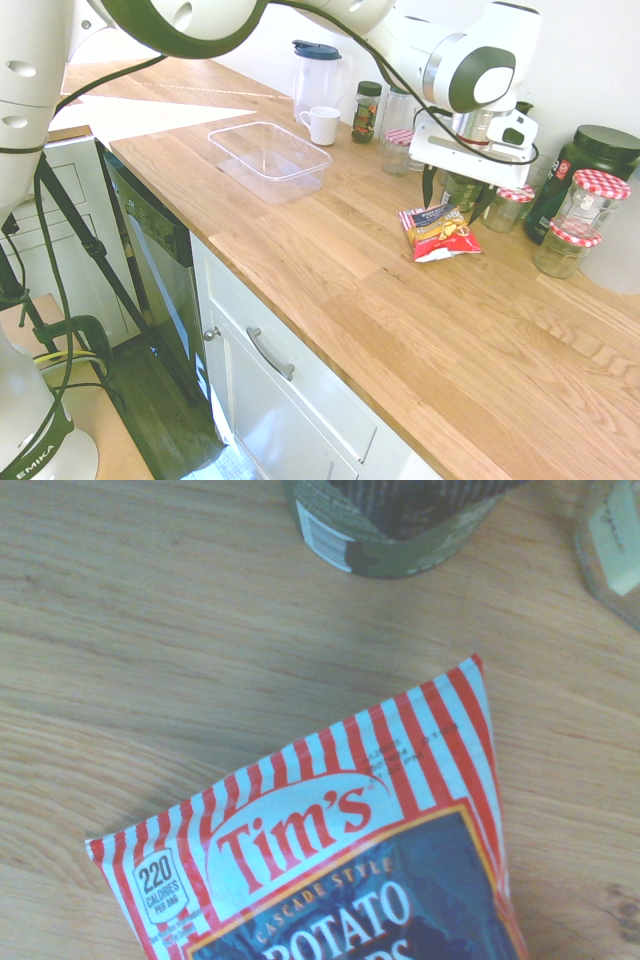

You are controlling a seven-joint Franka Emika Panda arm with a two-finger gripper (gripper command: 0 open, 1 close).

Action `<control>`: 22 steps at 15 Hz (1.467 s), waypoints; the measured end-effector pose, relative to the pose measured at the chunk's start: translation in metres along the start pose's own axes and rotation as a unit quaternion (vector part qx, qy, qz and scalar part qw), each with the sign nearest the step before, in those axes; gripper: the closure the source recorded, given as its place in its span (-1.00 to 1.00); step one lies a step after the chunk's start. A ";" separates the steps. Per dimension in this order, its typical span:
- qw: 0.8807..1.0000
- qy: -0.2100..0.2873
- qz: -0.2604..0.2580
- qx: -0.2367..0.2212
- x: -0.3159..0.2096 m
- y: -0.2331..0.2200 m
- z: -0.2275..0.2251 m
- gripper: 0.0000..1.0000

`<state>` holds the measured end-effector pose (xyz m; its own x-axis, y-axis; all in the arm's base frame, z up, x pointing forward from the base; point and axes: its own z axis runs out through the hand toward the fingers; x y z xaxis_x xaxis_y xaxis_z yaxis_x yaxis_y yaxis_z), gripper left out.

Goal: Put the chip bag into the container

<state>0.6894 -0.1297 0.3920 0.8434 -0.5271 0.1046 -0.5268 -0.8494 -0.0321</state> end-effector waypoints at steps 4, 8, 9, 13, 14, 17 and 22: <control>1.000 -0.005 -0.008 -0.001 -0.005 -0.011 0.007 1.00; 1.000 -0.009 -0.006 -0.005 -0.006 -0.010 0.014 1.00; 1.000 -0.009 -0.005 -0.006 -0.006 -0.009 0.017 1.00; 1.000 -0.009 -0.001 -0.007 -0.009 -0.005 0.027 1.00; 1.000 -0.008 0.001 -0.008 -0.009 -0.004 0.026 1.00; 1.000 -0.001 0.004 -0.004 -0.018 0.002 0.016 1.00; 1.000 0.012 -0.003 0.004 -0.080 -0.009 -0.030 1.00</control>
<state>0.6231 -0.0792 0.4138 0.8441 -0.5205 0.1290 -0.5202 -0.8532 -0.0385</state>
